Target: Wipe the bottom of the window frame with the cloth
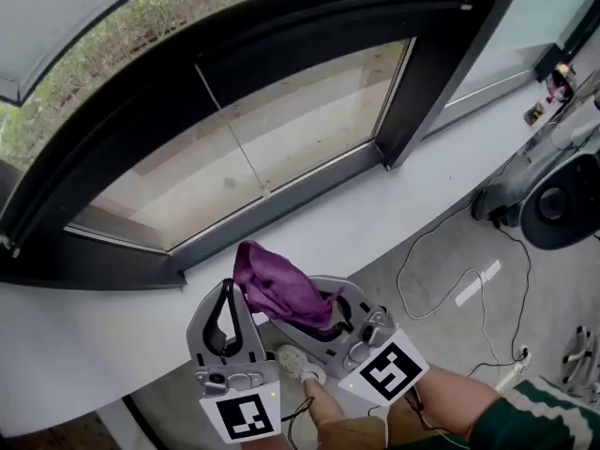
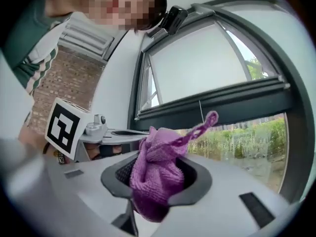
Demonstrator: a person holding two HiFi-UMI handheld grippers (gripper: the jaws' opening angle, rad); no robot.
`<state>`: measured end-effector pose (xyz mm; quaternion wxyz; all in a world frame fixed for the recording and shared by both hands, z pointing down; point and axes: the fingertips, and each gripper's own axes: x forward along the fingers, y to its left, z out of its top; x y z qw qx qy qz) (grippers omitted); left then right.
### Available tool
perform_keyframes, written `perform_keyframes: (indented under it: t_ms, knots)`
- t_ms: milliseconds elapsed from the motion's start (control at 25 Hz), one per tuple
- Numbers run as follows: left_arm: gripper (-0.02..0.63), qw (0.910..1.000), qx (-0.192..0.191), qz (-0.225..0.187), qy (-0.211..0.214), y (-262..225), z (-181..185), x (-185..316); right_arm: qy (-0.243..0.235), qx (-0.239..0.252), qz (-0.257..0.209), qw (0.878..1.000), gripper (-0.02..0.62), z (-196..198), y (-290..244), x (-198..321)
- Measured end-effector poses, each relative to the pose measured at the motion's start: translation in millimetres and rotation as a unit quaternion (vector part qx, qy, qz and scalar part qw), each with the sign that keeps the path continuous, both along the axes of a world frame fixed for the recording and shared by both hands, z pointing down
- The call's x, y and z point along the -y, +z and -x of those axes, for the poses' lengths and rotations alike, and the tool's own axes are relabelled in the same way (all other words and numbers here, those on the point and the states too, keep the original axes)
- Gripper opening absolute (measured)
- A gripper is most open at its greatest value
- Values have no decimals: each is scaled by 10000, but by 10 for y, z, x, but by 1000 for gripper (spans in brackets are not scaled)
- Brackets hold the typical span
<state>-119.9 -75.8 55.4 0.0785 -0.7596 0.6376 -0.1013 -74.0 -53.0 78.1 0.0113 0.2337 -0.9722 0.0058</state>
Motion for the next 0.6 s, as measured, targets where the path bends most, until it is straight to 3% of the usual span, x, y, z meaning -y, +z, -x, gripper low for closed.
perform_keyframes:
  t_ms: [200,360,600]
  knots:
    - [3,9971,-602,32,472,-790,-502,-146,240,-106,11,9997,147,-470,-843,-251]
    - [3,9967,-499,30,644,-1288,-649,-278,519,67,-403,9978,147,-647,-1522,-287]
    - [3,9925,-919,-119,798,-1739,-859,-394,734,296,-796,9937,147,-892,-2168,-240]
